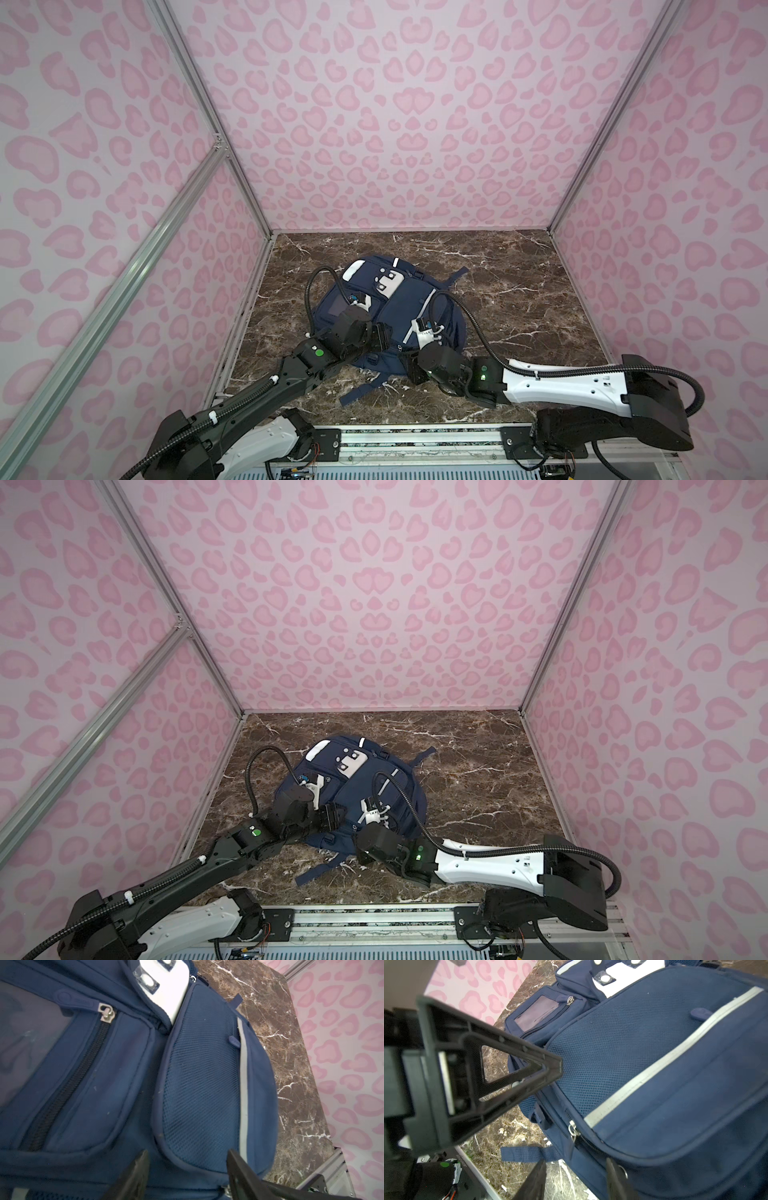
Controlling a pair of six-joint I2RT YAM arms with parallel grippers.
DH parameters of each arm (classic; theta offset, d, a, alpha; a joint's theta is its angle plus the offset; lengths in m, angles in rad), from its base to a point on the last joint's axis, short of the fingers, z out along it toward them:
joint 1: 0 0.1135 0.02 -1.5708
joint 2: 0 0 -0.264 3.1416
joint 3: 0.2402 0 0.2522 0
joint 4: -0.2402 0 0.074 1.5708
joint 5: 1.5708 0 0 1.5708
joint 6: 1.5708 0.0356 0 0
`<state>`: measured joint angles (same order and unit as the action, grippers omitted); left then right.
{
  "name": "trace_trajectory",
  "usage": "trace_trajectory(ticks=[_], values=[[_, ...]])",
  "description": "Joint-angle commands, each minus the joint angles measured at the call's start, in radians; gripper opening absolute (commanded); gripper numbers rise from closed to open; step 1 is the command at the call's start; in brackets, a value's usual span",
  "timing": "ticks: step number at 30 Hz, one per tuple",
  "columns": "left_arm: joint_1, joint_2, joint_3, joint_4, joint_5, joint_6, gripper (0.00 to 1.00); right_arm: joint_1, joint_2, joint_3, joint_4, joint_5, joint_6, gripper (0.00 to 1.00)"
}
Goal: Pack the student bag
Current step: 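Grasp the front pocket zipper pull with the right gripper while left holds the bag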
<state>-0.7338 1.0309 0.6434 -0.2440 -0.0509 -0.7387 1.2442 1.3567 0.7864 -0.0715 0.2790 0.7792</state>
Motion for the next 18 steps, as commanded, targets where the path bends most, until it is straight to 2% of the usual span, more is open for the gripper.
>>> trace_trajectory(ticks=[1,3,8,10,12,15,18], values=[[0.004,0.025,-0.017,0.087,-0.032,-0.033,0.61,0.009,0.052,0.020,0.022,0.041,0.036,0.48],[0.004,0.052,-0.017,0.108,-0.028,-0.035,0.59,0.009,0.081,0.032,0.029,0.034,0.045,0.47],[0.004,0.088,-0.016,0.128,-0.026,-0.035,0.40,0.009,0.142,0.061,0.020,0.070,0.069,0.39],[0.003,0.090,-0.017,0.123,-0.030,-0.032,0.38,0.006,0.167,0.087,-0.013,0.100,0.073,0.32],[0.004,0.087,-0.021,0.121,-0.033,-0.033,0.26,0.003,0.187,0.104,-0.031,0.105,0.068,0.23],[0.004,0.081,-0.028,0.115,-0.046,-0.034,0.17,0.002,0.198,0.104,-0.035,0.098,0.070,0.04],[0.008,0.082,-0.036,0.111,-0.064,-0.034,0.08,0.003,0.181,0.083,-0.038,0.090,0.082,0.00]])
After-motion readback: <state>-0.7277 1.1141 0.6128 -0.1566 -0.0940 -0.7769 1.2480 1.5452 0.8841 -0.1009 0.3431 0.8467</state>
